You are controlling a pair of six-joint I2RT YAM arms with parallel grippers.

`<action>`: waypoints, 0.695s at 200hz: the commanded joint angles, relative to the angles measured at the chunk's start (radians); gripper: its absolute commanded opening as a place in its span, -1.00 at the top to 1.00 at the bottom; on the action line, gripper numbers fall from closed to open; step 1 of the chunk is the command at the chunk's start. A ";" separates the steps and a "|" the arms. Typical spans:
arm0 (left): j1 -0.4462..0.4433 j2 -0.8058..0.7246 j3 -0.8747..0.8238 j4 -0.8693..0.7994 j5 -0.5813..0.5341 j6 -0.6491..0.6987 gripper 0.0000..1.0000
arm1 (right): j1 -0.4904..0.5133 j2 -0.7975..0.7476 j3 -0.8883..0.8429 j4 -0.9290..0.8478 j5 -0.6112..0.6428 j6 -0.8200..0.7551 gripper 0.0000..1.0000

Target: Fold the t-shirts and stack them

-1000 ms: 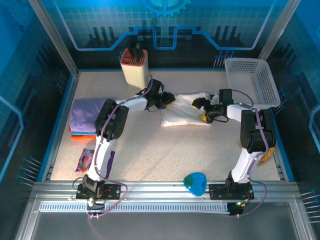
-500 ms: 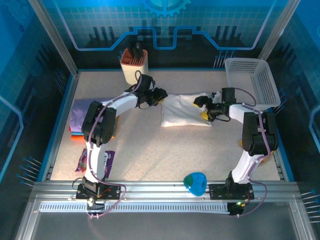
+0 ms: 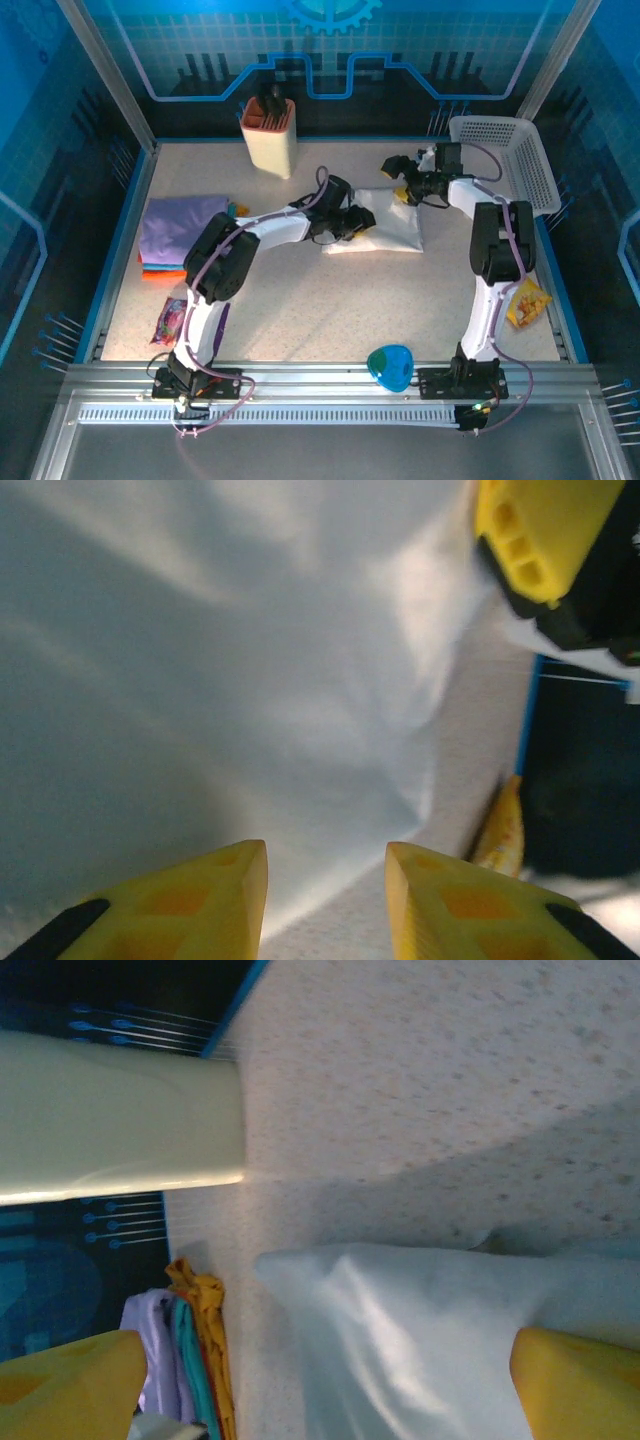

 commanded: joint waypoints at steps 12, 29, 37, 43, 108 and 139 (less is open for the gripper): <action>-0.013 0.045 -0.039 0.013 -0.046 -0.016 0.26 | -0.010 0.118 0.043 0.046 -0.001 0.038 -0.88; -0.013 0.039 -0.094 0.007 -0.052 -0.011 0.26 | -0.021 0.157 0.067 0.032 0.000 0.044 -0.87; -0.011 0.030 -0.129 0.011 -0.048 -0.013 0.27 | -0.028 0.169 0.076 0.023 -0.004 0.044 -0.86; -0.012 0.022 -0.159 0.021 -0.051 -0.015 0.27 | -0.031 0.175 0.079 0.022 -0.008 0.043 -0.86; -0.016 -0.085 -0.402 0.102 -0.050 -0.054 0.40 | -0.044 0.111 -0.038 0.057 -0.041 0.049 -0.85; -0.026 -0.144 -0.510 0.138 -0.058 -0.068 0.42 | -0.040 0.030 -0.173 0.129 -0.053 0.058 -0.85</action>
